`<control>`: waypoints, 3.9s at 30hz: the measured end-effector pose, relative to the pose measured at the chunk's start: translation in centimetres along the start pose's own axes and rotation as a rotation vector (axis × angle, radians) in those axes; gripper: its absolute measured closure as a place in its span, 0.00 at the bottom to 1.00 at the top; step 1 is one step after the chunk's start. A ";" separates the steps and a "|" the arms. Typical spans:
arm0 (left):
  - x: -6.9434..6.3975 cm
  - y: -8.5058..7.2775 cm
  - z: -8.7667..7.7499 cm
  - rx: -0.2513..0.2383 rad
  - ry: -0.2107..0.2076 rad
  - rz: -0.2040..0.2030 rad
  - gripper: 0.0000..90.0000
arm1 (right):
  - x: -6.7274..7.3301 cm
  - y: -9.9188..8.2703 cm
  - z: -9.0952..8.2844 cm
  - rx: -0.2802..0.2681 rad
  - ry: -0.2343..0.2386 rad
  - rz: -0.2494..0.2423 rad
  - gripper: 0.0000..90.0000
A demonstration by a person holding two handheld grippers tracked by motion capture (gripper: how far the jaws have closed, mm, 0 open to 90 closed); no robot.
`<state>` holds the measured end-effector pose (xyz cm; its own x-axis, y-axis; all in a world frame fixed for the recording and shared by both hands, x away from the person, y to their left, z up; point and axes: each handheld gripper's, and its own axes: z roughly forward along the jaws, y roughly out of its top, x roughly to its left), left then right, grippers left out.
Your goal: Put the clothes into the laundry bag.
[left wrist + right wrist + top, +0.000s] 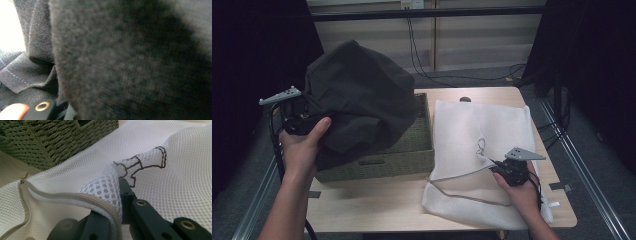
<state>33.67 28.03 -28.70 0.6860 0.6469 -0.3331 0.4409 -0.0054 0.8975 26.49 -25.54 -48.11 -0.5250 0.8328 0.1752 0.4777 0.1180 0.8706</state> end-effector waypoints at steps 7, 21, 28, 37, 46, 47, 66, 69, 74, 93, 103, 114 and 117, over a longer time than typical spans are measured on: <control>-5.3 -6.6 0.7 0.129 -0.377 -0.105 0.73 | 0.2 0.1 0.0 -0.011 0.001 -0.002 0.99; -4.3 -19.4 6.5 0.299 -0.135 -0.096 0.07 | 1.0 0.4 0.3 -0.013 -0.004 -0.024 0.99; -2.9 -16.9 1.6 0.166 -0.068 -0.026 0.00 | 1.0 0.3 0.2 -0.009 -0.001 -0.028 0.98; -1.3 -13.7 -1.3 0.144 -0.101 0.019 0.05 | 1.2 0.3 -0.2 -0.007 -0.002 -0.032 0.98; -3.7 -13.3 2.7 0.149 -0.132 0.002 0.18 | 1.6 0.4 0.0 -0.006 0.000 -0.028 0.98; -3.7 -13.3 2.7 0.149 -0.132 0.002 0.18 | 1.6 0.4 0.0 -0.006 0.000 -0.028 0.98; -11.2 -14.0 11.3 0.406 -0.401 0.054 0.90 | 2.9 -0.3 0.0 0.079 0.043 -0.028 0.98; -10.5 -13.2 10.4 0.364 -0.318 0.082 0.90 | 2.5 -0.1 0.0 0.066 -0.020 -0.004 0.99; -7.9 -13.4 8.7 0.316 -0.217 0.026 0.90 | 0.0 0.4 -0.8 0.005 -0.194 0.111 0.99; -8.7 -12.4 8.1 0.320 -0.214 0.129 0.09 | 0.0 0.6 1.7 0.095 -0.052 -0.063 0.70; -10.1 -18.1 12.5 0.574 -0.019 0.291 0.67 | 0.7 0.5 1.8 0.198 0.030 -0.090 0.96; -8.7 -10.1 4.4 0.149 -0.256 0.095 0.86 | 1.4 1.8 1.9 0.153 0.089 0.010 0.98; -8.9 -9.4 4.1 0.126 -0.310 0.055 0.85 | 1.6 2.0 1.9 0.132 0.089 0.039 0.98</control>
<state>25.75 19.16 -35.39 0.8452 0.3807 -0.3750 0.4538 -0.1407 0.8799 27.97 -22.94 -47.00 -0.5622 0.7874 0.2530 0.5843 0.1616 0.7953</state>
